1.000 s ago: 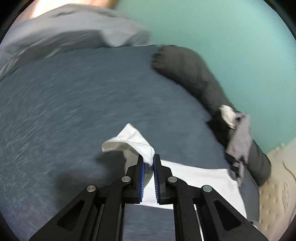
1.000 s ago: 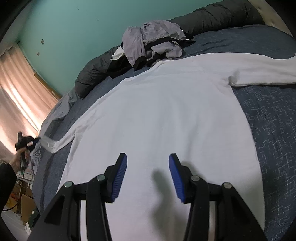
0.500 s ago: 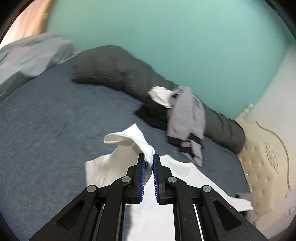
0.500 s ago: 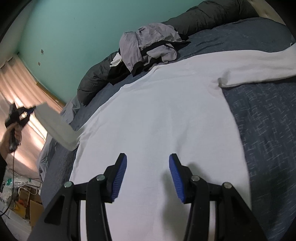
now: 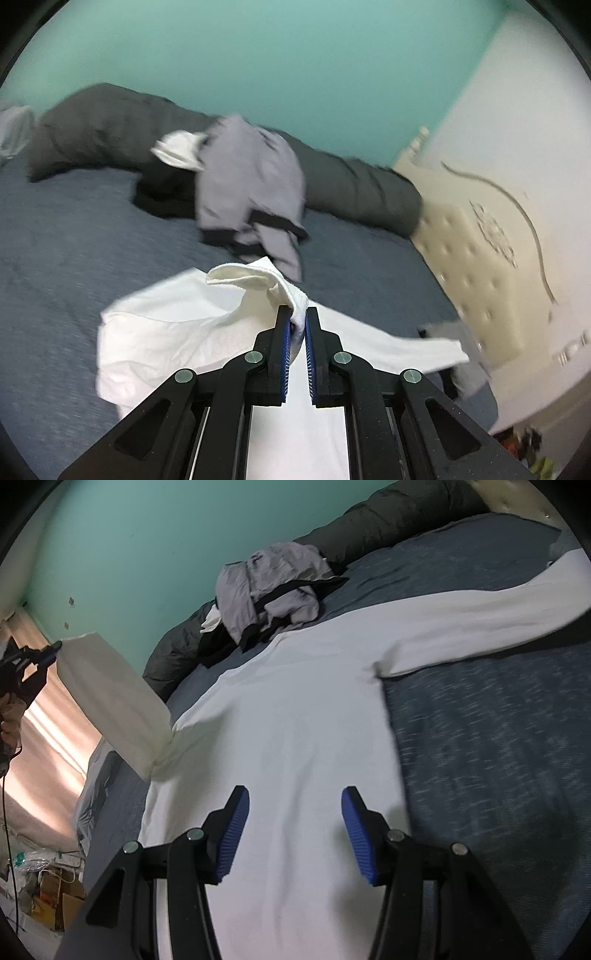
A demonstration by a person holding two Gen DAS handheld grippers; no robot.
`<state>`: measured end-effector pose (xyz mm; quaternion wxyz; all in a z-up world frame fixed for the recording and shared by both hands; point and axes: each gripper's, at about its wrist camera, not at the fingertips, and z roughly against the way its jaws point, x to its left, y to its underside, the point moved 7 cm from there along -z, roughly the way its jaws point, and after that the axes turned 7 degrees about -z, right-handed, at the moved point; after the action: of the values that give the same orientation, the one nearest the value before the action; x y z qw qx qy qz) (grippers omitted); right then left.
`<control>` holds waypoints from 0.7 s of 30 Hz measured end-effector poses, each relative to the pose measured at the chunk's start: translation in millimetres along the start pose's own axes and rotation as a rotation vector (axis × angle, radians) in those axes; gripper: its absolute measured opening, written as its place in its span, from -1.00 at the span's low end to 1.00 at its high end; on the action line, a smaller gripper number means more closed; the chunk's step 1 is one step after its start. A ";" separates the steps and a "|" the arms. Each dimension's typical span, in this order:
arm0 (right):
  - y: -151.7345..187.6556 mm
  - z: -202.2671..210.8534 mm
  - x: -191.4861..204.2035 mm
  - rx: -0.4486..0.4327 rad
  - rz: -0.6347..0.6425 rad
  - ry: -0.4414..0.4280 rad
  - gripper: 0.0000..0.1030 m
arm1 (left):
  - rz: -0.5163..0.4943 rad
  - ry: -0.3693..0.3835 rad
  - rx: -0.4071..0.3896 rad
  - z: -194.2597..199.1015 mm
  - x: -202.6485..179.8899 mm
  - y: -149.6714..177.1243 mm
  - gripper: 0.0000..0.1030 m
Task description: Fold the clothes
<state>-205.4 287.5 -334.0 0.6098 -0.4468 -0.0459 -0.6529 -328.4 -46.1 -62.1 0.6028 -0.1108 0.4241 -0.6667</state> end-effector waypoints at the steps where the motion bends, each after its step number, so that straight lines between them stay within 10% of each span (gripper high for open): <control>1: -0.4 3.8 -2.1 -0.004 -0.003 0.004 0.03 | -0.006 0.017 0.015 -10.1 -11.9 6.5 -0.85; 21: 5.8 25.1 -23.0 -0.014 -0.043 0.036 0.03 | -0.082 0.037 0.277 -150.6 -75.9 196.1 -0.85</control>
<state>-190.6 318.5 -336.6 0.5934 -0.4382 -0.0398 -0.6740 -269.5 104.1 -264.4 0.5768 -0.0314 0.3342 -0.7448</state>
